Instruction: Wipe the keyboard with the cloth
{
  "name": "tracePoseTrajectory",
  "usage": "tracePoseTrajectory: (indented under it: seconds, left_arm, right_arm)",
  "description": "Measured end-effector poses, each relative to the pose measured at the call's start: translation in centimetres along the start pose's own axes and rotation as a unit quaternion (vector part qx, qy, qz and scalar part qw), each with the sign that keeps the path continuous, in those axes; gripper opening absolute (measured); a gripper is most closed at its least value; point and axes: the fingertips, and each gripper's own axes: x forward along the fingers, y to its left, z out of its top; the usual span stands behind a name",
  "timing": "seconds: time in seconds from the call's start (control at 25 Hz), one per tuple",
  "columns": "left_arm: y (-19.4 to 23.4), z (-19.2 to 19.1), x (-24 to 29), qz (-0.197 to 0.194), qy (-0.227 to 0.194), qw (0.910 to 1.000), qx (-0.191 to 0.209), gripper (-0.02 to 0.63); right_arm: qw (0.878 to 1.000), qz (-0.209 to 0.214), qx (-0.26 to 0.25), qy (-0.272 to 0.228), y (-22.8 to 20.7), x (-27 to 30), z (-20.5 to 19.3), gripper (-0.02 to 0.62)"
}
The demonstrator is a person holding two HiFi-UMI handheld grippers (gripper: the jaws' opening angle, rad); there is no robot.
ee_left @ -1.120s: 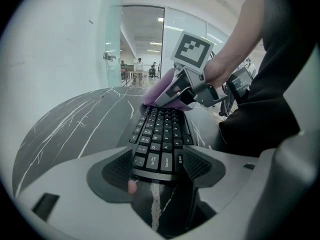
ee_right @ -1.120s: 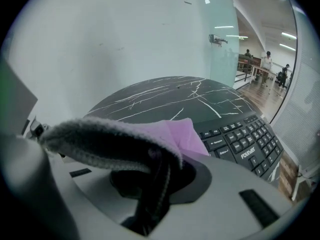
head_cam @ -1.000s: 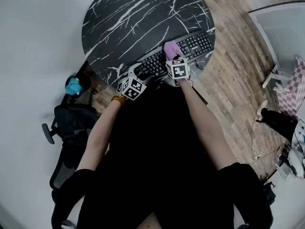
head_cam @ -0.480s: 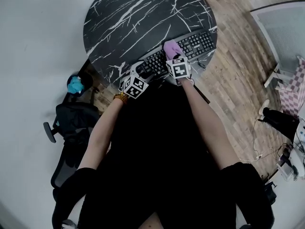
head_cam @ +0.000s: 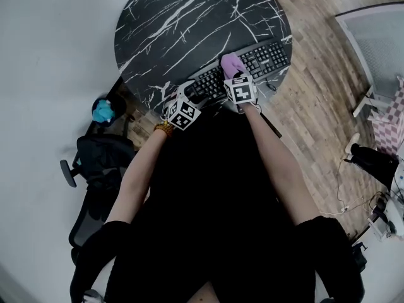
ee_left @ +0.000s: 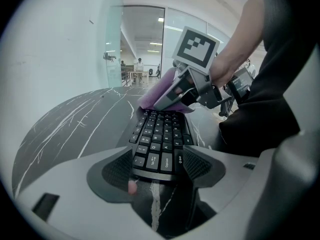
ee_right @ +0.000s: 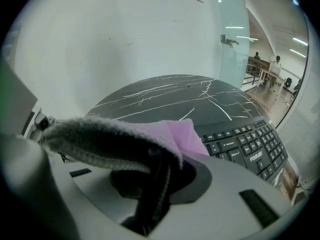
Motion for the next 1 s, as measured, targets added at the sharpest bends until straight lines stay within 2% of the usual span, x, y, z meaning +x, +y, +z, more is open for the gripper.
tracePoseTrajectory:
  seconds: [0.28,0.6,0.76,1.0]
  left_arm:
    - [-0.1,0.1,0.1,0.0,-0.002,1.0,0.0,0.302]
    - [0.0,0.0,-0.1,-0.001,-0.001,1.0,0.0,0.302]
    - [0.1,-0.1,-0.1,-0.001,-0.001,1.0,0.0,0.302]
    - [0.0,0.1,-0.1,-0.001,-0.004,1.0,0.0,0.302]
  right_arm:
    - [1.0,-0.003,-0.011,0.0,0.2,-0.3,0.1,0.081]
    - [0.998,0.028,-0.047,0.012,3.8,0.1,-0.5,0.08]
    - [0.993,0.048,-0.102,0.022,5.7,0.2,-0.6,0.081]
    - [0.985,0.089,-0.144,0.029,8.4,0.3,-0.9,0.081]
